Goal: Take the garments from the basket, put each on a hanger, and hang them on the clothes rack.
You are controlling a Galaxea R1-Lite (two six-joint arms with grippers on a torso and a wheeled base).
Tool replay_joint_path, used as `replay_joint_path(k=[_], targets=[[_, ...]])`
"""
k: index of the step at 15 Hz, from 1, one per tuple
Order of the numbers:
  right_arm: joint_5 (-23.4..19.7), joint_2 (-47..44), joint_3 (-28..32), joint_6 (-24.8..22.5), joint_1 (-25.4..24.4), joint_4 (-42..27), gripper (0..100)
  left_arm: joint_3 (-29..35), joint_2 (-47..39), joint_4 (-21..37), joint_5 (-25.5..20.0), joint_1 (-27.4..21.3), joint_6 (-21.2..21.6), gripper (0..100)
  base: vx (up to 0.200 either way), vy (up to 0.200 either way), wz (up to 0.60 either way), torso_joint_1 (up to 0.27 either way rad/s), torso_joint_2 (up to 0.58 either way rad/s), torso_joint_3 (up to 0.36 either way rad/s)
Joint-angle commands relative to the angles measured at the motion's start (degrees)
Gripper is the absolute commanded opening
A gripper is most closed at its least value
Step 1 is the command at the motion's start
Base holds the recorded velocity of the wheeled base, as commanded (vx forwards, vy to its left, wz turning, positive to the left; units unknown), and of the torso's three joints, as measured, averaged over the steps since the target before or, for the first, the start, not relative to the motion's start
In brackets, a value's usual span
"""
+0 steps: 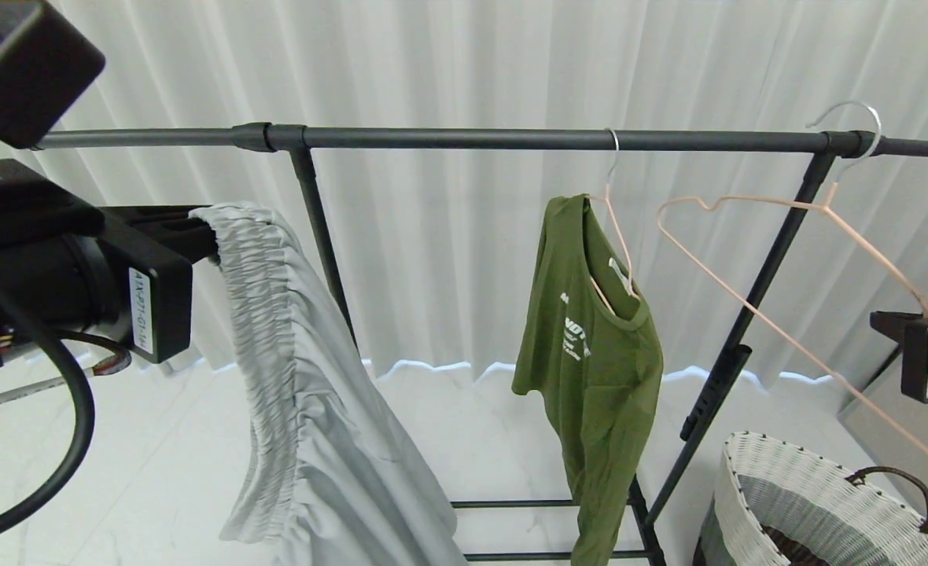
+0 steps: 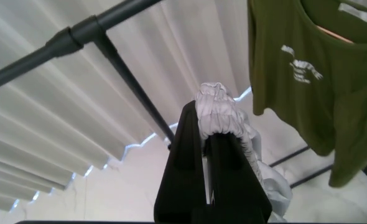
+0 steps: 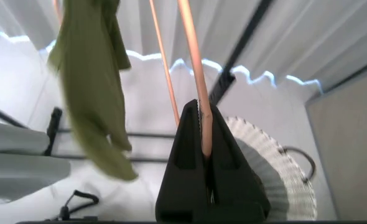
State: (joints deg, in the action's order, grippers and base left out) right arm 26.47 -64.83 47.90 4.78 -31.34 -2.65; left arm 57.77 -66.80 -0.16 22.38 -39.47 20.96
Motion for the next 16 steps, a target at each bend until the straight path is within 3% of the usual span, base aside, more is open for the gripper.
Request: replay_joint_path(k=[1, 5, 9, 11, 16], targets=[[0.0, 0.6, -0.1, 0.0, -0.1, 0.4, 0, -0.1, -0.1, 0.0, 0.0, 0.0, 0.1, 0, -0.200, 0.000, 0.00, 0.002, 0.00, 0.002], [-0.2, 0.4, -0.4, 0.1, -5.4, 5.1, 0, -0.1, -0.1, 0.0, 0.0, -0.3, 0.1, 0, -0.050, 0.000, 0.00, 0.001, 0.00, -0.001], [-0.4, 0.5, -5.2, 0.5, -19.5, 7.7, 0, -2.2, -1.8, 0.0, 1.3, 0.0, 2.9, 0, 0.000, 0.000, 0.00, 0.000, 0.00, 0.000], [-0.9, 0.6, -8.1, 1.4, -27.0, 9.1, 0, -0.9, -5.4, -0.1, 6.1, 0.0, 2.5, 0, 0.000, 0.000, 0.00, 0.000, 0.00, 0.000], [-2.0, 0.1, -9.2, 6.6, -43.5, 10.0, 0, 4.2, -12.4, -0.1, 11.1, 0.5, -3.0, 0, 0.000, 0.000, 0.00, 0.000, 0.00, 0.000]])
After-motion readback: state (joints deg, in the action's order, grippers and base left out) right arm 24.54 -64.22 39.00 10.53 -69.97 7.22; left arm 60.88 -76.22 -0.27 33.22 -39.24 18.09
